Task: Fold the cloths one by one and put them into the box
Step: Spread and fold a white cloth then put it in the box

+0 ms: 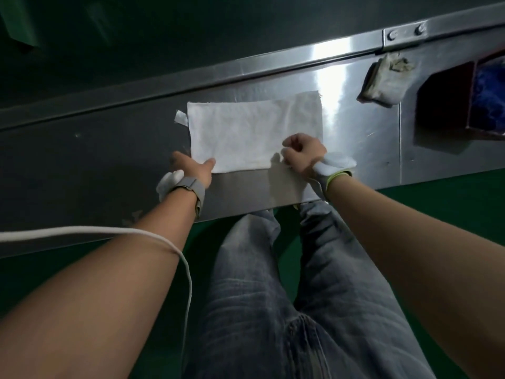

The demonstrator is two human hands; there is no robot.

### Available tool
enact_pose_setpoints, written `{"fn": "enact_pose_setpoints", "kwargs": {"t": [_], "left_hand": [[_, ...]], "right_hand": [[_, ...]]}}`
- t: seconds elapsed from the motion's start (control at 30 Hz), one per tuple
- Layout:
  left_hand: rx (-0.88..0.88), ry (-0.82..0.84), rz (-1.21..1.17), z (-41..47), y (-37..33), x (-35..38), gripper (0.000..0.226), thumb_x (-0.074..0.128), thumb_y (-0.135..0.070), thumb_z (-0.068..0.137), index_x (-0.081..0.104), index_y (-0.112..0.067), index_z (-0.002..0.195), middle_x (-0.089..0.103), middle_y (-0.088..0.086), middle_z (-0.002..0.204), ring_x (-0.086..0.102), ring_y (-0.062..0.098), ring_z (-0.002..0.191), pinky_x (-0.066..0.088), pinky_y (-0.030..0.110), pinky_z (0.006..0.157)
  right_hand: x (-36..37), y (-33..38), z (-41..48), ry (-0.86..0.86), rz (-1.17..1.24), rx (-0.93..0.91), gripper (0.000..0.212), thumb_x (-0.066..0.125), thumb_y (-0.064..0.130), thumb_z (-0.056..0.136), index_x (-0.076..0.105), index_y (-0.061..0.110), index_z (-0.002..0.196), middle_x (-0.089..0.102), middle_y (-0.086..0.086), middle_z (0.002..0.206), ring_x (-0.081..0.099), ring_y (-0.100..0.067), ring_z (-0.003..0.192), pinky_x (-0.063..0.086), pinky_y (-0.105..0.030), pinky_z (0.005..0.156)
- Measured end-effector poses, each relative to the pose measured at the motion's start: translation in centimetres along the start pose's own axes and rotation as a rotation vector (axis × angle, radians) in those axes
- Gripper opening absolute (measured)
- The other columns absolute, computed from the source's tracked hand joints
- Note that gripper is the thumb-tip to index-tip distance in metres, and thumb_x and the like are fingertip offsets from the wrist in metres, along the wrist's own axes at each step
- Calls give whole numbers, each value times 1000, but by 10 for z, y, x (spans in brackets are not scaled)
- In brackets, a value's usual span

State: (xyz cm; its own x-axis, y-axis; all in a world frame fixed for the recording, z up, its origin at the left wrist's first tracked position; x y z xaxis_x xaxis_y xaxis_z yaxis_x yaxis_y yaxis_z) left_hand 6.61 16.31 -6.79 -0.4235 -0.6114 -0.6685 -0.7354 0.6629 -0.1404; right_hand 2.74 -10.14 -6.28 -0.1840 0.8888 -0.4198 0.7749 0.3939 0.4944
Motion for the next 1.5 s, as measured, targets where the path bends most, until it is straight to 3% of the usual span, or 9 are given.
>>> {"fn": "enact_pose_setpoints", "kwargs": {"t": [0.23,0.47,0.6,0.73,0.8,0.87,1.0,1.3,1.5], "left_hand": [[120,0,-241,-33,-29,-4,14,60,-17,80,65,-9,89,68,3,89,59,19,70,47,14,55],[713,179,46,-119,-115,62,24,73,-30,72,54,-18,68,64,11,82,59,30,77,39,30,62],[658,383,80,-118,-107,94,30,74,-47,68,63,-25,85,68,-1,96,62,17,88,50,29,79],[584,9,60,-80,-87,70,21,65,-39,72,53,-24,80,61,10,92,58,32,86,50,39,78],[557,-93,99,-68,-79,62,29,67,-35,70,48,-21,87,56,12,97,55,36,88,49,42,77],[839,-237,393,-73,-81,65,37,64,-40,66,47,-22,94,53,8,99,50,33,89,47,40,70],[1250,-198,882,-91,-84,91,48,63,-51,62,53,-20,98,55,4,99,49,28,91,40,39,68],[1303,-196,1047,-98,-80,92,14,60,-24,77,56,-20,90,61,1,83,53,27,82,39,40,71],[904,45,291,-76,-103,68,20,58,-24,80,60,-14,97,68,16,92,60,38,84,36,32,61]], "right_hand": [[-23,-7,-7,-20,471,150,24,60,25,83,68,4,92,68,-9,68,56,-22,48,40,-25,49],[-39,-18,0,119,659,250,68,56,76,62,68,18,96,76,-9,86,70,-25,76,52,-33,67],[-63,-32,7,-119,274,259,68,41,82,66,64,19,73,69,-7,85,61,-29,79,49,-37,74],[-79,-37,0,-473,-23,123,46,48,61,79,57,22,101,64,-1,95,56,-25,89,38,-33,71],[-74,-15,-11,-598,-220,-282,37,54,47,80,58,16,99,61,-7,95,54,-29,90,42,-38,71],[-53,1,-19,-449,-512,-631,35,55,44,78,61,13,95,59,-10,95,52,-31,88,42,-41,71],[-23,-11,-17,-163,-900,-680,32,53,32,82,59,16,110,57,-6,119,52,-32,104,41,-42,81],[-34,-17,-23,-89,-860,-755,19,49,20,87,61,6,94,70,-12,90,63,-33,86,45,-41,83],[-60,5,-2,-191,-459,-554,26,46,32,91,50,16,111,68,-13,94,62,-37,78,48,-40,63]]}}
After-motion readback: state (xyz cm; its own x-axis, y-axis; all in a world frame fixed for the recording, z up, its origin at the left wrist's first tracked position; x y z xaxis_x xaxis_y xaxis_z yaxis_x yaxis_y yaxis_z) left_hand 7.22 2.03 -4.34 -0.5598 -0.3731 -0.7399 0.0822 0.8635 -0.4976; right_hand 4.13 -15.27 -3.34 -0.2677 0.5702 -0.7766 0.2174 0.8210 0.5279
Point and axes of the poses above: each hand's wrist, its own z-axis towards the middle knuckle, its own x-axis out of the palm, y = z × x, the point moved 5 cm from there along z, towards the middle knuckle
